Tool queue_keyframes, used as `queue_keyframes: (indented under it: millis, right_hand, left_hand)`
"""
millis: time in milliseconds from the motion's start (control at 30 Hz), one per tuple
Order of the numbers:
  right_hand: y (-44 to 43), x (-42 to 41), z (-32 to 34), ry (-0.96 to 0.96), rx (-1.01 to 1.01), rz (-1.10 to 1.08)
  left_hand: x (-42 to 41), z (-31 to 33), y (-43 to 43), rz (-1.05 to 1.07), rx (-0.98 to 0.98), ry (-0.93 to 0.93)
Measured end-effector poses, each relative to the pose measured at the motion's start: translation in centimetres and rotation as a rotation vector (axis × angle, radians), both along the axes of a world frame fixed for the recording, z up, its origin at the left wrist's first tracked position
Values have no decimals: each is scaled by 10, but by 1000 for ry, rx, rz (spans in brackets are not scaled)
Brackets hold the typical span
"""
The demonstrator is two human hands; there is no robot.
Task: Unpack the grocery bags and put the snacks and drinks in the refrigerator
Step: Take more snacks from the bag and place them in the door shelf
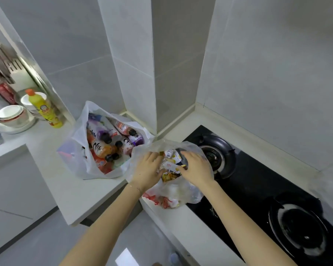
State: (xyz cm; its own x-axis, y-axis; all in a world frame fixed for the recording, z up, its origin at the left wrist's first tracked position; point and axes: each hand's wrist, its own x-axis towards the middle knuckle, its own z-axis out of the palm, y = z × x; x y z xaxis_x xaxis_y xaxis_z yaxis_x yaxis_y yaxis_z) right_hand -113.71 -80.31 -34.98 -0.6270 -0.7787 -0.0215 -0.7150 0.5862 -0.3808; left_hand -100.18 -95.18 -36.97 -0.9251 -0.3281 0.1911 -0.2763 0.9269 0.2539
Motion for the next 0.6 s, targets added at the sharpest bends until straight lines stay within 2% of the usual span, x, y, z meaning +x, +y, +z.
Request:
queue_keyframes:
  millis: [367,600]
  right_hand:
    - [-50,-28,-50,62,66,-15]
    - [-78,-42,-66,34,171,41]
  left_hand:
    - [-40,-45,-58,13,5,-261]
    - [-50,-71,-89,-3,12,-296]
